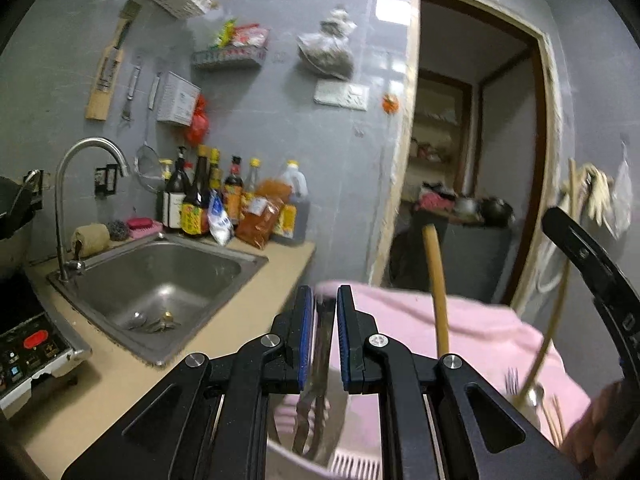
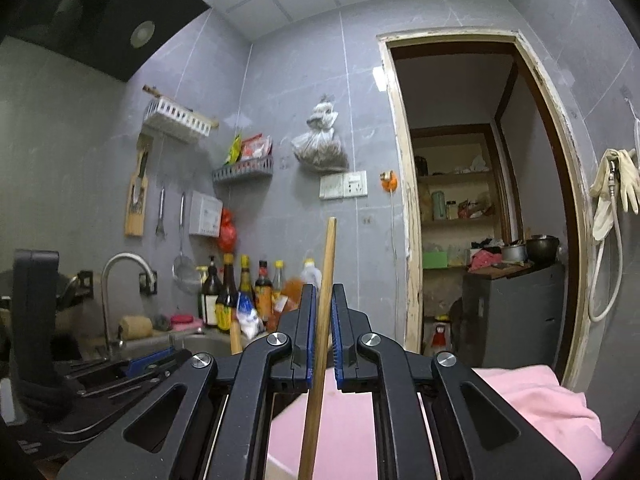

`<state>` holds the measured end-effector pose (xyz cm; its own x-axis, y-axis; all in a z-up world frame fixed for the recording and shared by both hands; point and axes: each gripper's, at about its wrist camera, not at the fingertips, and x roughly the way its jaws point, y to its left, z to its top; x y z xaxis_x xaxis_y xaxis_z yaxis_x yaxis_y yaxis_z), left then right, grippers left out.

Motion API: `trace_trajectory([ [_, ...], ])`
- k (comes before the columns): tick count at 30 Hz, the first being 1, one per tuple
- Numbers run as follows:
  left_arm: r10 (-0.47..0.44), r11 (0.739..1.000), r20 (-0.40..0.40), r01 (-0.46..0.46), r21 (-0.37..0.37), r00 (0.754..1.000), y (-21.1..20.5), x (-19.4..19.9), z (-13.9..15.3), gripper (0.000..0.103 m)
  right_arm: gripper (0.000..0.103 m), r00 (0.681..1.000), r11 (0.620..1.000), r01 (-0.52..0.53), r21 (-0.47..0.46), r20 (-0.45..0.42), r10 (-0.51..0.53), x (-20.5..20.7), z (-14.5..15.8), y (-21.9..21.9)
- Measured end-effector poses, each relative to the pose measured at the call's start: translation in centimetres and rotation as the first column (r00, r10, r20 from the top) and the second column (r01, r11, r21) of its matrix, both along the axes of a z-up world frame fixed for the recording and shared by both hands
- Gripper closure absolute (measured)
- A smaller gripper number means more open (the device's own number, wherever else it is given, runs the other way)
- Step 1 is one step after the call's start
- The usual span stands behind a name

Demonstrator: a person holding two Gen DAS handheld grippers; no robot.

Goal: Organize utensils
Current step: 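Lower the peeler into the holder and open the left tool while the right releases the chopstick, then move both tools back down to the fork, spoon and chopsticks on the cloth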

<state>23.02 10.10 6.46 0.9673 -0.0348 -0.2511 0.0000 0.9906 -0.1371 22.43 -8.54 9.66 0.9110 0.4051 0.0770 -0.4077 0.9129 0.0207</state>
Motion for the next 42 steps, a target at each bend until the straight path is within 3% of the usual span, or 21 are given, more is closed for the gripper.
trace_trajectory([
  [3, -0.043, 0.999, -0.053, 0.043, -0.003, 0.998, 0.2, -0.1, -0.3, 0.087, 0.097, 1.0, 1.0, -0.012, -0.014, -0.021, 0.012, -0.4, -0.3, 0.0],
  [6, -0.074, 0.996, -0.051, 0.071, -0.052, 0.996, 0.8, -1.0, 0.2, 0.059, 0.094, 0.999, 1.0, -0.021, -0.021, -0.039, 0.02, -0.7, -0.3, -0.2],
  [7, -0.082, 0.994, -0.039, 0.079, -0.078, 0.996, 1.1, -1.4, 0.4, 0.057, 0.093, 0.999, 1.0, -0.022, -0.019, -0.044, 0.021, -0.8, -0.3, -0.4],
  [9, -0.081, 0.992, -0.031, 0.077, -0.097, 0.996, 1.3, -1.9, 1.3, 0.057, 0.079, 0.998, 1.0, -0.027, -0.014, -0.056, 0.026, -0.9, -0.2, -0.7],
  [13, -0.079, 0.992, -0.001, 0.078, -0.1, 0.997, 0.7, -2.8, 3.0, 0.052, 0.077, 0.998, 1.0, -0.029, 0.01, -0.057, 0.029, -1.5, 0.5, -2.0],
  [18, -0.067, 0.997, 0.04, 0.069, -0.04, 0.997, -2.1, -3.9, 4.8, 0.037, 0.042, 0.999, 0.999, -0.014, 0.031, -0.032, 0.015, -3.2, 1.6, -4.7],
  [22, -0.09, 0.995, 0.078, 0.092, -0.028, 0.993, -4.9, -4.7, 5.6, 0.021, 0.027, 0.999, 0.999, 0.037, 0.023, -0.019, -0.037, -4.6, 2.6, -7.8],
  [26, -0.154, 0.988, 0.09, 0.154, 0.011, 0.984, -8.7, -5.3, 5.7, 0.015, 0.013, 0.994, 0.994, 0.108, 0.004, -0.025, -0.108, -5.9, 3.4, -11.6],
  [30, -0.242, 0.97, 0.041, 0.24, 0.043, 0.969, -12.7, -4.7, 4.8, 0.014, 0.004, 0.981, 0.982, 0.187, -0.03, -0.044, -0.188, -6.8, 3.7, -15.4],
  [36, -0.319, 0.944, -0.062, 0.323, 0.063, 0.946, -17.1, -3.0, 2.0, 0.014, 0.003, 0.953, 0.956, 0.273, -0.104, -0.11, -0.284, -6.8, 1.7, -19.6],
  [42, -0.339, 0.931, -0.192, 0.358, 0.076, 0.921, -19.7, -1.0, -1.5, 0.014, 0.001, 0.923, 0.951, 0.267, -0.159, -0.242, -0.3, -5.0, -1.9, -21.6],
])
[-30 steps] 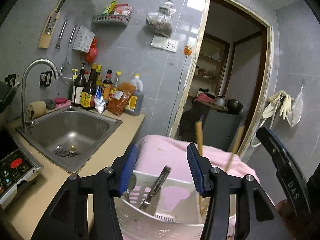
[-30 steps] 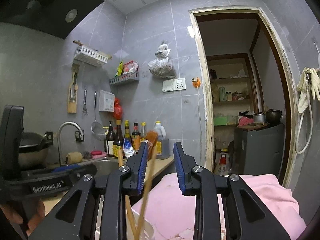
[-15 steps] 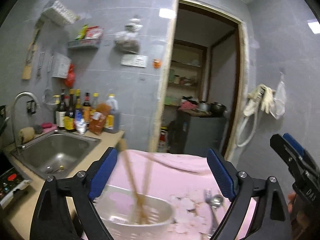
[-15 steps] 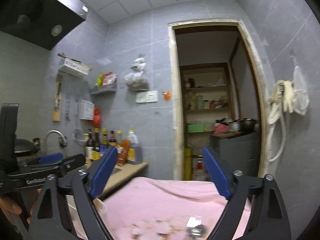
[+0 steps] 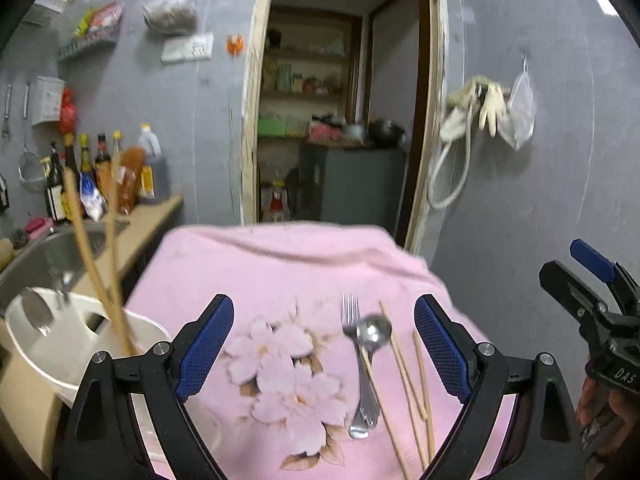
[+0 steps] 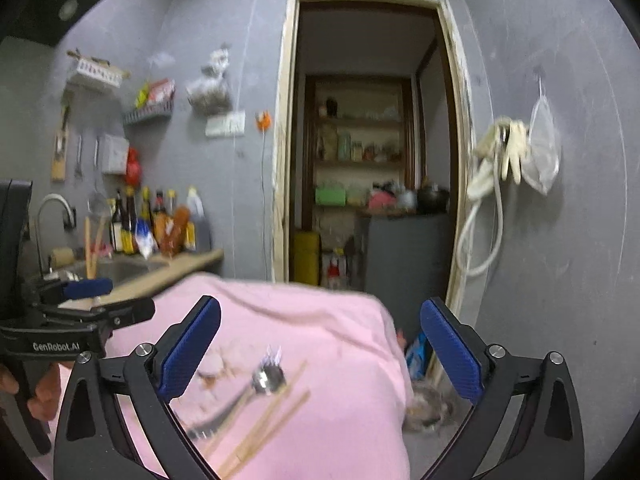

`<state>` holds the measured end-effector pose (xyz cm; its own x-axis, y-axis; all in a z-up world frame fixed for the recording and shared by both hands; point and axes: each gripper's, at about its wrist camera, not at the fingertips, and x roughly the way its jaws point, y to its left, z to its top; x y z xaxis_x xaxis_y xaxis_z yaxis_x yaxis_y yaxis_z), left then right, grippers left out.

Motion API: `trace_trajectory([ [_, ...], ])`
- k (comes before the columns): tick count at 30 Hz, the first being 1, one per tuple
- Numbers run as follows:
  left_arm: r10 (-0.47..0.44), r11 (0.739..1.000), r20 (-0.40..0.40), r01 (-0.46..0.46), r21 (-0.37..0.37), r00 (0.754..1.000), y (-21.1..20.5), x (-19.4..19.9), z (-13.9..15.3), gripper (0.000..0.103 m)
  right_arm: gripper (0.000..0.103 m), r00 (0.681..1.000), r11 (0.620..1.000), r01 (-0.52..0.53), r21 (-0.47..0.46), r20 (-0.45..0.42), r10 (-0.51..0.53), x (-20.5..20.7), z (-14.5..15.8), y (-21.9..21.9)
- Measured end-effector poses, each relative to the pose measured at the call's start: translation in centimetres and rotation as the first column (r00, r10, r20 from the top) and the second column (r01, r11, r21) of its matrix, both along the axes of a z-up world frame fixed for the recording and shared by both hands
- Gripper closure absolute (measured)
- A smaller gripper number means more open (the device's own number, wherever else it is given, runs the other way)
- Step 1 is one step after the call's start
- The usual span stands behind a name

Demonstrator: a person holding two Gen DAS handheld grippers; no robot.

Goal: Organize utensils
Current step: 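Move both tools back down to the fork, spoon and chopsticks on the cloth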

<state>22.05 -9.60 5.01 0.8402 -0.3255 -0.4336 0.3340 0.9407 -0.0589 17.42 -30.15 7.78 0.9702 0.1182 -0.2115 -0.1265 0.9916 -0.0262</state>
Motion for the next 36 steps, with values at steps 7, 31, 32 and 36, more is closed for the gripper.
trace_trajectory([
  [7, -0.018, 0.991, -0.09, 0.03, 0.128, 0.996, -2.7, 1.5, -3.3, 0.014, 0.0, 0.975, 1.0, -0.016, 0.02, -0.221, 0.02, 3.0, -4.5, -1.3],
  [31, -0.153, 0.961, -0.459, 0.241, 0.138, 0.875, -5.8, 8.2, -10.3, 0.08, 0.062, 0.779, 0.978, -0.148, 0.144, -0.592, 0.205, 9.8, -10.2, -0.9],
  [32, -0.151, 0.961, -0.464, 0.239, 0.136, 0.873, -5.7, 8.4, -10.4, 0.08, 0.062, 0.776, 0.979, -0.151, 0.138, -0.597, 0.204, 9.9, -10.3, -0.7],
  [36, -0.151, 0.969, -0.499, 0.227, 0.095, 0.853, -5.5, 9.4, -10.7, 0.084, 0.065, 0.766, 0.98, -0.156, 0.126, -0.61, 0.2, 10.5, -10.4, -0.3],
])
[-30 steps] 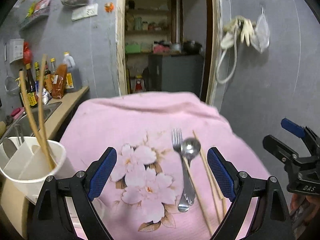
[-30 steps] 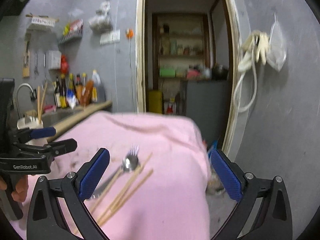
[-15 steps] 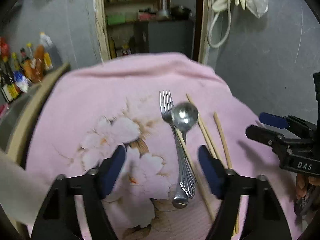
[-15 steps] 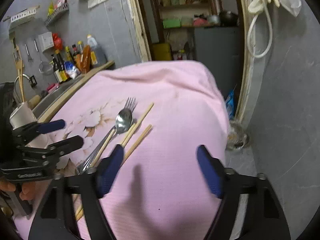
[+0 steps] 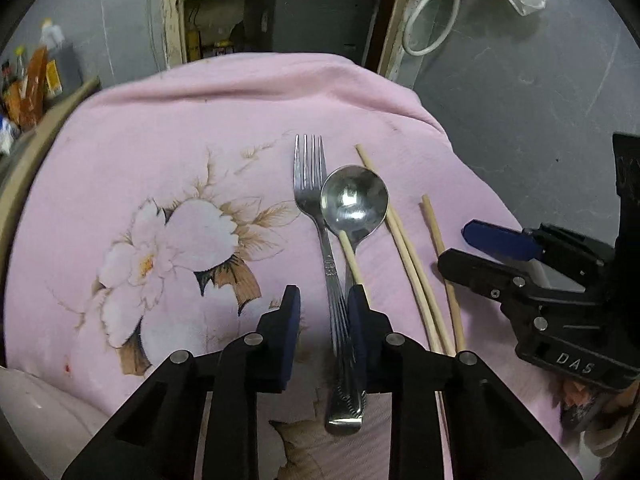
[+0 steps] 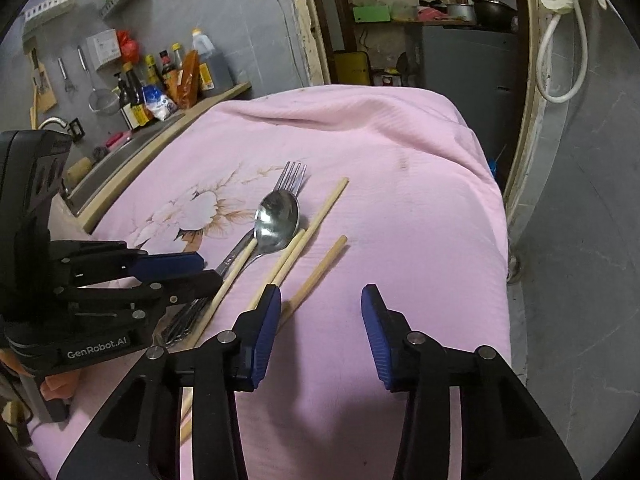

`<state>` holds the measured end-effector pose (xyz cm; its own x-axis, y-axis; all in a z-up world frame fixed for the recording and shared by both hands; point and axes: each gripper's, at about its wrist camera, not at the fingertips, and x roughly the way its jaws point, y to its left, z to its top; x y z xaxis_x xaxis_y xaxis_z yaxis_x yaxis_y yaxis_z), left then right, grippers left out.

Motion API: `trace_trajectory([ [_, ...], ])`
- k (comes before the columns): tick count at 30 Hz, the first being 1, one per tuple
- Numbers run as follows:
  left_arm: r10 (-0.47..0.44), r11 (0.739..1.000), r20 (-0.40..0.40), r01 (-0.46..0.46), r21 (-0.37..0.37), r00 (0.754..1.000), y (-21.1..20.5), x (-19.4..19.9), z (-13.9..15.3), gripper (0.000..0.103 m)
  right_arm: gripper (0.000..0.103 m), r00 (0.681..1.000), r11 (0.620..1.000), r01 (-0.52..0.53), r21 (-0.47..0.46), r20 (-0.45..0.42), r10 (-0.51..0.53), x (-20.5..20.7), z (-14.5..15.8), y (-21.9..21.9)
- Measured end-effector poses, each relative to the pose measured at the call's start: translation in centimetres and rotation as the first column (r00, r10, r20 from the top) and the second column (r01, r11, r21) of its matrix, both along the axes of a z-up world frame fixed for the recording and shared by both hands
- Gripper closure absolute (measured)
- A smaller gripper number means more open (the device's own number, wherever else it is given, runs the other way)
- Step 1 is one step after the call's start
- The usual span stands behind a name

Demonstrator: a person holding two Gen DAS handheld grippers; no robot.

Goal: Organize utensils
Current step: 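Move both tools back down to the fork, spoon and chopsticks on the cloth, then grasp the steel fork by its handle with the left tool while the right grasps a chopstick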

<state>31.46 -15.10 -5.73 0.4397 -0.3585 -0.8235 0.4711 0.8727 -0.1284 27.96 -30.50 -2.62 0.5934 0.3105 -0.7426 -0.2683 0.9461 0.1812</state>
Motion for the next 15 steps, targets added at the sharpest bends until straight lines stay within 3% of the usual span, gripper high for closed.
trace_trajectory([
  [6, 0.045, 0.999, -0.031, -0.045, -0.016, 0.999, 0.2, 1.1, 0.1, 0.098, 0.076, 1.0, 0.999, 0.001, -0.033, -0.018, -0.001, 1.0, -0.3, 0.3],
  [9, 0.061, 0.997, -0.04, -0.062, -0.034, 0.997, 0.5, 1.0, 0.2, 0.098, 0.087, 1.0, 1.0, -0.007, -0.023, -0.026, 0.006, 1.1, -0.4, 0.3],
  [15, 0.089, 0.996, -0.057, -0.09, -0.003, 0.994, 1.5, -0.5, 0.5, 0.098, 0.093, 0.999, 1.0, -0.024, 0.006, -0.029, 0.025, 0.4, -0.2, 0.1],
])
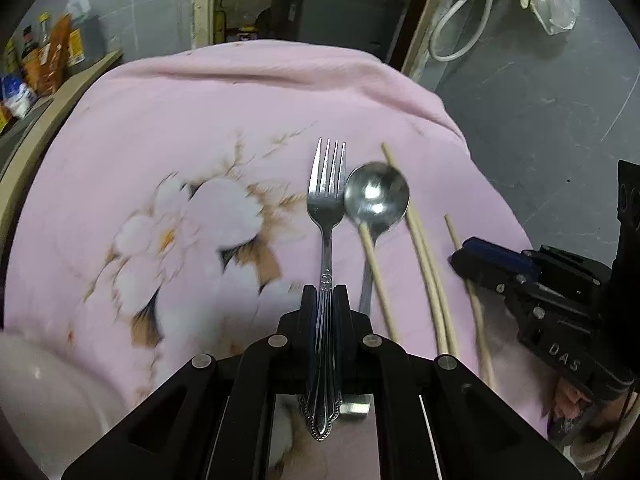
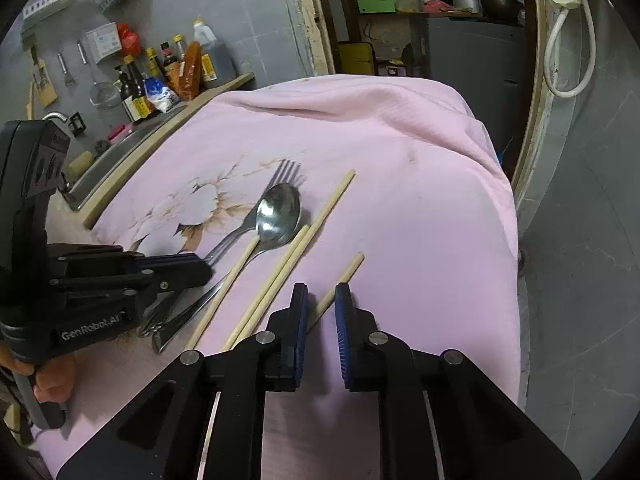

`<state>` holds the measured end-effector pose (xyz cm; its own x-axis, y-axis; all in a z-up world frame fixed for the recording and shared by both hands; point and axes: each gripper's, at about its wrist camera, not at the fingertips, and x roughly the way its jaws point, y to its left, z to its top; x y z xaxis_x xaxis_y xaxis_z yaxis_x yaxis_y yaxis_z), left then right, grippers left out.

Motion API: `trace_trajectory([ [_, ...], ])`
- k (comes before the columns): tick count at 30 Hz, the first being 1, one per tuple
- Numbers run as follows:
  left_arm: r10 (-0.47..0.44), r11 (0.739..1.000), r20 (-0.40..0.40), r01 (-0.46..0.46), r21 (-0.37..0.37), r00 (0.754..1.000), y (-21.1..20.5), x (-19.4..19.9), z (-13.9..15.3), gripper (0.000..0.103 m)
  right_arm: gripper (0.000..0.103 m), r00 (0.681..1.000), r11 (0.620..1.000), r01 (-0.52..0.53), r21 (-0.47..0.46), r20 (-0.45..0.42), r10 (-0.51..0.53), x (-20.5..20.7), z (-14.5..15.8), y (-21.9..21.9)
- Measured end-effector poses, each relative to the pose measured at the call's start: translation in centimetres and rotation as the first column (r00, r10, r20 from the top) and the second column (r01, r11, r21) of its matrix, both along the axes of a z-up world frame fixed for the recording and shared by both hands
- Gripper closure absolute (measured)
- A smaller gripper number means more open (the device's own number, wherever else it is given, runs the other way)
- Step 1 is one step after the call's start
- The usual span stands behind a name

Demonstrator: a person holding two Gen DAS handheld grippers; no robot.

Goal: Organize utensils
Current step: 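Grasp the steel fork by its handle with the left tool while the right grasps a chopstick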

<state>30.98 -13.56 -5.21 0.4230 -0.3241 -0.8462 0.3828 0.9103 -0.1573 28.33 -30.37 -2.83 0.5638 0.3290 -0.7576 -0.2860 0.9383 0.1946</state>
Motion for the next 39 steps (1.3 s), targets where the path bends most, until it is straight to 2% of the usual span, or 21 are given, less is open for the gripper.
trace_trajectory([
  [10, 0.003, 1.0, -0.027, -0.003, 0.009, 1.0, 4.0, -6.5, 0.7, 0.098, 0.098, 0.998, 0.996, -0.065, -0.055, 0.009, 0.065, -4.3, 0.8, 0.8],
  [17, -0.069, 0.996, -0.028, 0.071, 0.053, 0.997, 4.9, -10.2, 1.5, 0.097, 0.098, 0.996, 0.988, -0.084, -0.126, -0.032, 0.081, -7.6, 0.6, 1.0],
  [23, -0.131, 0.979, 0.001, 0.129, 0.155, 0.991, 3.9, -10.2, 1.3, 0.093, 0.095, 0.995, 0.982, -0.086, -0.17, -0.056, 0.078, -7.7, 0.7, 1.6],
  [28, -0.172, 0.96, 0.016, 0.164, 0.228, 0.985, 2.2, -8.5, 0.3, 0.082, 0.091, 0.994, 0.978, -0.097, -0.187, -0.06, 0.087, -8.0, 0.6, 1.8],
  [32, -0.207, 0.937, 0.029, 0.19, 0.293, 0.978, 1.0, -7.9, -0.2, 0.082, 0.09, 0.993, 0.974, -0.111, -0.197, -0.068, 0.099, -8.3, 0.5, 1.8],
  [35, -0.212, 0.927, 0.013, 0.197, 0.318, 0.977, 0.1, -6.9, -0.4, 0.082, 0.089, 0.992, 0.972, -0.118, -0.203, -0.078, 0.104, -8.1, 0.4, 1.9],
  [39, -0.252, 0.901, -0.026, 0.245, 0.359, 0.967, -0.7, -6.0, -0.5, 0.081, 0.086, 0.988, 0.961, -0.141, -0.24, -0.09, 0.123, -7.7, 0.3, 2.7],
])
